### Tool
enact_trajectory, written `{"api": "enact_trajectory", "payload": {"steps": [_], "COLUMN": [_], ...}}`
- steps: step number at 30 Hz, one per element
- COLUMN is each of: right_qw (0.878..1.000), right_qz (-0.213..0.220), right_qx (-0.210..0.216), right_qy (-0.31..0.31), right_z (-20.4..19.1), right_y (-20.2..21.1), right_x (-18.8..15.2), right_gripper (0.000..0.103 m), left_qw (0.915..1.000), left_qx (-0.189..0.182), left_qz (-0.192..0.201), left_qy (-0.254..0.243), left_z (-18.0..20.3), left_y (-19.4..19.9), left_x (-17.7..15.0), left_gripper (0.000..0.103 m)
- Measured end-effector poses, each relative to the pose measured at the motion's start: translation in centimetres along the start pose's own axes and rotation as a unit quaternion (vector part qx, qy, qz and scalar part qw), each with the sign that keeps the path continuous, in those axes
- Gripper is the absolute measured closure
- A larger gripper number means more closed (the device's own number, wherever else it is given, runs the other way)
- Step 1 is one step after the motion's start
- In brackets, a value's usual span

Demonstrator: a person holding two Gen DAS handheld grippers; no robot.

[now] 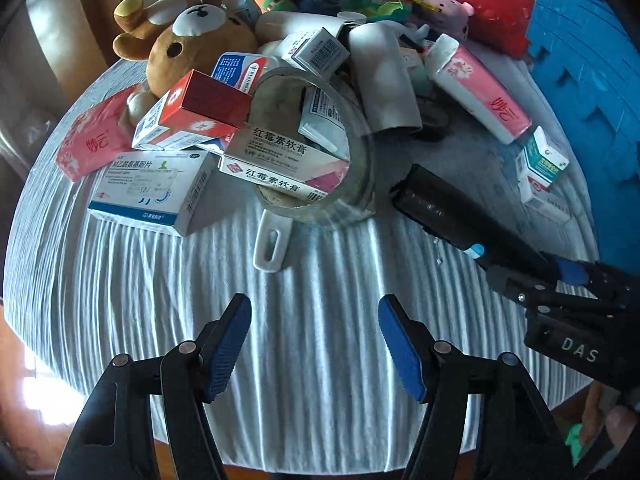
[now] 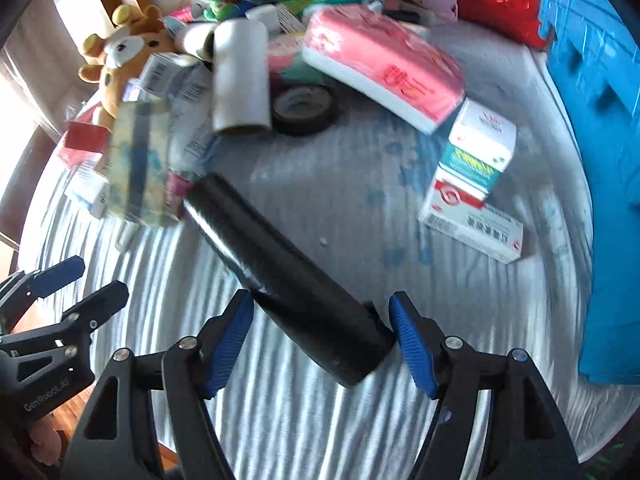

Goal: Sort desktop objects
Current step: 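Grasp the black rolled bag with the left tool while the right tool approaches the red-white ointment box, then close the right tool on the red-white ointment box while the left tool holds the black roll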

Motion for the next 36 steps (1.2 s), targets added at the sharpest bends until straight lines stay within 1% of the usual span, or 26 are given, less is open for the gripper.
{"api": "enact_trajectory", "payload": {"steps": [2, 4, 6, 7, 9, 11, 12, 13, 15, 17, 19, 22, 23, 24, 25, 27, 29, 31, 32, 34, 36], "right_qw": [1.000, 0.997, 0.994, 0.992, 0.992, 0.995, 0.995, 0.994, 0.991, 0.990, 0.990, 0.989, 0.988, 0.989, 0.990, 0.992, 0.994, 0.995, 0.995, 0.996, 0.995], "right_qz": [-0.001, -0.004, -0.009, -0.011, 0.000, 0.038, 0.056, 0.072, 0.104, 0.106, 0.107, 0.107, 0.107, 0.108, 0.108, 0.101, 0.093, 0.092, 0.092, 0.080, 0.087], "right_qx": [0.024, 0.076, 0.111, 0.125, 0.125, 0.070, 0.038, 0.006, -0.042, -0.056, -0.067, -0.084, -0.090, -0.083, -0.073, -0.060, -0.047, -0.023, -0.011, 0.024, 0.031], "right_qy": [-0.011, -0.005, 0.012, 0.017, 0.030, 0.060, 0.072, 0.078, 0.078, 0.074, 0.069, 0.063, 0.060, 0.053, 0.046, 0.040, 0.035, 0.035, 0.035, 0.036, 0.047], "right_z": [0.0, -1.0, -1.5, -1.3, -0.1, 1.8, 2.7, 3.7, 5.0, 6.0, 6.9, 8.3, 8.8, 9.1, 9.5, 9.3, 9.2, 8.5, 8.1, 7.4, 7.1], "right_y": [-0.2, -0.5, -0.7, -0.6, 0.3, 2.2, 3.0, 3.6, 4.8, 4.7, 4.4, 4.1, 3.9, 3.6, 3.2, 2.0, 0.9, 1.0, 1.1, 1.1, 1.8], "right_x": [0.0, 0.0, 0.0, -0.1, -0.2, 0.1, 0.4, 0.7, 1.0, 1.4, 1.7, 2.2, 2.4, 2.6, 2.8, 3.1, 3.4, 3.6, 3.6, 3.4, 3.7], "right_gripper": [0.035, 0.036, 0.037, 0.037, 0.037, 0.035, 0.029, 0.026, 0.026, 0.026, 0.026, 0.026, 0.026, 0.026, 0.026, 0.026, 0.031, 0.066, 0.067, 0.071, 0.071], "left_qw": [0.9998, 0.9986, 0.9959, 0.9939, 0.9902, 0.9871, 0.9860, 0.9850, 0.9832, 0.9839, 0.9850, 0.9885, 0.9894, 0.9902, 0.9911, 0.9934, 0.9950, 0.9951, 0.9949, 0.9956, 0.9957], "left_qx": [0.011, 0.026, 0.042, 0.044, 0.049, 0.049, 0.044, 0.037, 0.028, 0.027, 0.025, 0.025, 0.022, 0.019, 0.013, 0.031, 0.051, 0.071, 0.080, 0.081, 0.081], "left_qz": [-0.001, -0.001, -0.002, -0.005, -0.003, 0.000, 0.000, -0.002, -0.005, -0.012, -0.012, -0.017, -0.021, -0.026, -0.030, -0.029, -0.027, -0.026, -0.026, -0.022, -0.022], "left_qy": [0.019, 0.046, 0.080, 0.101, 0.131, 0.153, 0.161, 0.169, 0.180, 0.177, 0.170, 0.148, 0.142, 0.136, 0.129, 0.107, 0.082, 0.063, 0.056, 0.041, 0.041], "left_z": [0.3, 0.5, 0.5, 0.6, 1.2, 2.1, 2.8, 3.5, 5.1, 6.9, 8.5, 9.8, 10.1, 10.4, 10.7, 10.6, 10.0, 9.1, 8.7, 8.1, 7.8], "left_y": [-0.2, -0.2, -0.1, 0.0, 0.4, 0.8, 0.9, 0.8, 0.3, -0.8, -1.7, -2.6, -2.7, -2.9, -3.0, -2.6, -2.3, -2.0, -1.8, -1.8, -1.8], "left_x": [0.1, 0.3, 0.7, 0.9, 1.4, 1.7, 2.0, 2.3, 2.9, 3.4, 3.6, 3.8, 3.7, 3.5, 3.4, 3.0, 2.1, 1.2, 0.9, 0.5, 0.7], "left_gripper": [0.037, 0.037, 0.037, 0.037, 0.037, 0.035, 0.032, 0.030, 0.028, 0.028, 0.024, 0.024, 0.026, 0.034, 0.048, 0.073, 0.073, 0.073, 0.073, 0.072, 0.068]}}
Point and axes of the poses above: each gripper's, at about its wrist camera, not at the fingertips, and y roughly against the way its jaws point, z to its right, x to its top, the point moved 8 cm from there along -y, roughly the way its jaws point, and after that the axes turned 5 degrees about x, right-handed, at the moved point
